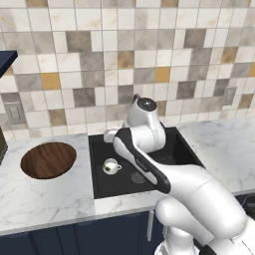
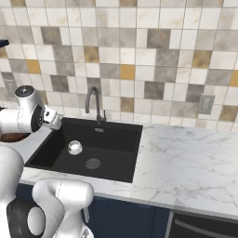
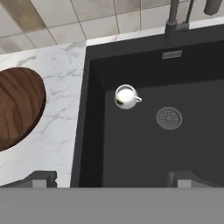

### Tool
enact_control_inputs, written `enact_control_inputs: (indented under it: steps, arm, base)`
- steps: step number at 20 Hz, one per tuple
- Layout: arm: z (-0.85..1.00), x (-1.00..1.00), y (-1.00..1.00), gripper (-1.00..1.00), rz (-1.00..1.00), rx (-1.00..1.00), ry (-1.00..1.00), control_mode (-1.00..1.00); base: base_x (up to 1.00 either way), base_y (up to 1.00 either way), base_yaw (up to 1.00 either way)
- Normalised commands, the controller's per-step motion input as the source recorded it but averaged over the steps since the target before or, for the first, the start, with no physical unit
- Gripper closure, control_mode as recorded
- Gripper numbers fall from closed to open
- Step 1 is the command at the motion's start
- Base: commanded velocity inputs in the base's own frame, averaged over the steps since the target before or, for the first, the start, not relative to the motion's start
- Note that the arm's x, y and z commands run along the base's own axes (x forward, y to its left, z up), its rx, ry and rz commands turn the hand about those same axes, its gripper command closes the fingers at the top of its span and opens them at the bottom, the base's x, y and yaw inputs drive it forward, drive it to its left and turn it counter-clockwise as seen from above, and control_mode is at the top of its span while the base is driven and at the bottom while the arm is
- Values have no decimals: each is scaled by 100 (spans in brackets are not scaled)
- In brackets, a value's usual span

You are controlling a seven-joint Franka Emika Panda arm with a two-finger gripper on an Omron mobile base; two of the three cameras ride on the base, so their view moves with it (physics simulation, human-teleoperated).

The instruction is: Pick the mug and place it in the sink. Pick the bowl and place it in the open cabinet and then close the cabinet.

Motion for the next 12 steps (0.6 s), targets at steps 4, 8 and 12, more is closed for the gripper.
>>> enact_control_inputs:
  steps: [4, 8, 12]
  arm:
    - [-10, 0, 73, -100, 0, 4, 4, -100]
    - [-3, 0, 59, -100, 0, 2, 0, -100]
    - [-7, 0, 43, -100, 0, 2, 0, -100]
  base:
    - [0, 0, 0]
    - [0, 0, 0]
    - [0, 0, 0]
